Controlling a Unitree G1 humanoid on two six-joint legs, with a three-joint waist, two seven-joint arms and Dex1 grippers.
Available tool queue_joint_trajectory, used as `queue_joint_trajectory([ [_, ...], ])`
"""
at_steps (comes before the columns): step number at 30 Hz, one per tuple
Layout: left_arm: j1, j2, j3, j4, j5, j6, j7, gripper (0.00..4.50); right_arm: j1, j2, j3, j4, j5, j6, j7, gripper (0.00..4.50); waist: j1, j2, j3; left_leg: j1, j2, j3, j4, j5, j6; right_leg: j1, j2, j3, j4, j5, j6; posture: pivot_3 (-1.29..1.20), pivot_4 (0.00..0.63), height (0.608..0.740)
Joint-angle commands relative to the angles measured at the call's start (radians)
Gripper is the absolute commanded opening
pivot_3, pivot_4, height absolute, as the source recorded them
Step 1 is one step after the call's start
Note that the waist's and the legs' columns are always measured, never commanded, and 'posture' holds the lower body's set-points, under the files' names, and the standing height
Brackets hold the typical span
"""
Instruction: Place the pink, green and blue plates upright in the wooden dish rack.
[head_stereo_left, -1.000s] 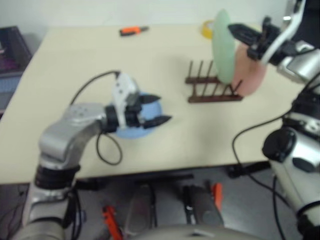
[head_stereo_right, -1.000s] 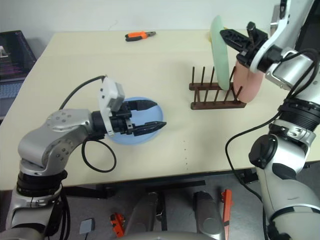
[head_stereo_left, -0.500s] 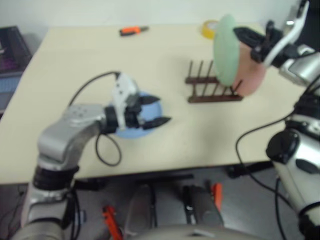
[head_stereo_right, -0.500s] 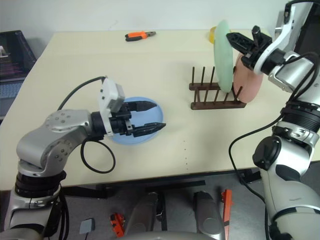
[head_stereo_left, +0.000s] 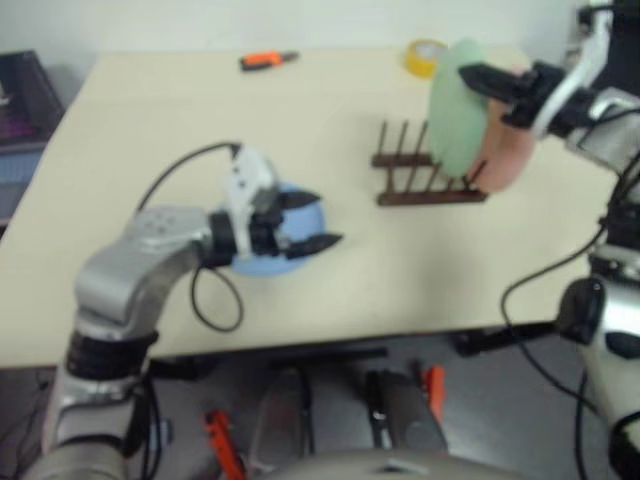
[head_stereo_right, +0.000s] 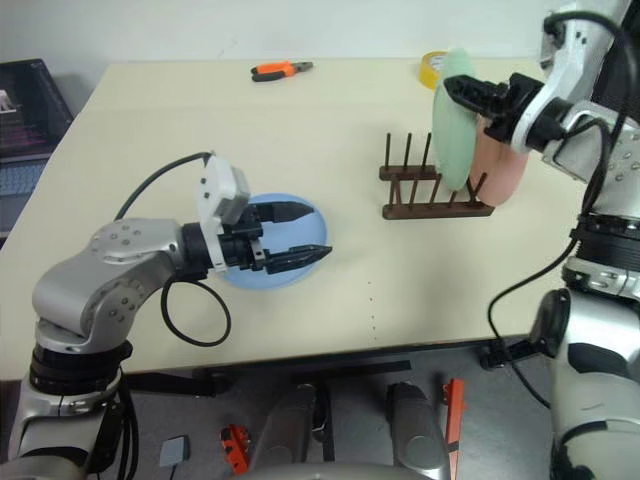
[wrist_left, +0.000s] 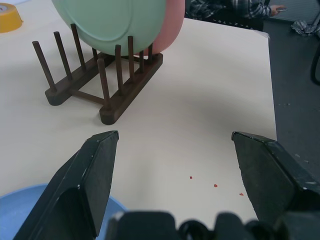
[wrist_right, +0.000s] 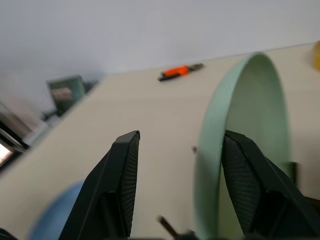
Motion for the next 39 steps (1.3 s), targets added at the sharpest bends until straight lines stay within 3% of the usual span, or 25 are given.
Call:
queue_joint_trajectory([
  [1, -0.011, 0.011, 0.017, -0.039, -0.017, 0.002, 0.001, 4.0, 0.0, -0.093, 0.106, -0.059, -0.086, -0.102, 0.106, 2.62, 0.0, 0.0, 0.0, -0.001, 0.0, 0.0, 0.0, 0.0, 0.0, -0.001, 0.0, 0.0, 0.0, 0.0, 0.0, 0.0, 0.15, 0.74],
  [7, -0.012, 0.008, 0.013, -0.039, -0.015, 0.004, 0.004, 4.0, 0.034, -0.187, 0.254, -0.065, -0.244, -0.266, 0.212, 2.62, 0.0, 0.0, 0.0, -0.008, -0.001, 0.001, 0.001, 0.0, 0.0, -0.009, 0.001, 0.0, 0.002, 0.0, 0.0, 0.0, 0.15, 0.74],
  [14, -0.01, 0.028, 0.032, -0.037, -0.015, 0.002, -0.01, 4.0, -0.005, -0.251, 0.202, -0.095, -0.219, -0.285, 0.331, 2.62, 0.002, 0.0, 0.0, -0.009, -0.002, 0.0, 0.003, 0.0, 0.0, -0.01, 0.001, 0.0, 0.002, 0.001, 0.001, 0.0, 0.15, 0.74],
  [18, -0.02, 0.117, 0.112, -0.002, -0.016, -0.009, -0.048, 4.0, 0.09, -0.365, 0.172, -0.21, -0.121, -0.283, 0.56, 2.62, 0.004, -0.001, 0.0, -0.01, -0.001, 0.0, 0.003, 0.0, 0.0, -0.01, 0.001, 0.0, 0.002, 0.001, 0.001, 0.0, 0.15, 0.74],
  [24, 0.019, 0.269, 0.29, 0.037, -0.062, 0.004, -0.125, 4.0, 0.179, -0.418, 0.159, -0.26, -0.106, -0.301, 0.636, 2.62, -0.003, -0.002, 0.0, -0.009, 0.001, 0.0, 0.004, 0.0, 0.0, -0.01, 0.0, 0.0, 0.002, 0.0, 0.0, 0.0, 0.15, 0.74],
  [27, 0.094, 0.36, 0.344, 0.083, -0.012, -0.026, -0.156, 4.0, 0.193, -0.381, 0.123, -0.341, 0.006, -0.241, 0.678, 2.62, -0.005, -0.001, 0.0, -0.008, 0.001, 0.001, 0.004, -0.002, -0.003, -0.01, -0.001, 0.0, 0.002, 0.001, 0.0, 0.0, 0.15, 0.74],
  [32, 0.138, 0.428, 0.304, 0.212, 0.113, -0.063, -0.092, 4.0, 0.205, -0.243, 0.251, -0.493, 0.022, -0.198, 0.595, 2.62, -0.002, -0.002, 0.0, -0.007, 0.007, 0.0, 0.003, -0.004, -0.007, -0.01, -0.001, -0.002, 0.002, 0.001, -0.001, 0.0, 0.15, 0.74],
  [39, 0.113, 0.272, 0.173, 0.284, 0.192, -0.07, 0.025, 4.0, 0.158, -0.022, 0.516, -0.468, -0.222, -0.272, 0.398, 2.62, 0.003, -0.004, -0.001, -0.009, 0.009, 0.002, 0.003, -0.004, -0.008, -0.012, -0.002, -0.002, 0.001, 0.004, -0.007, 0.0, 0.15, 0.74],
])
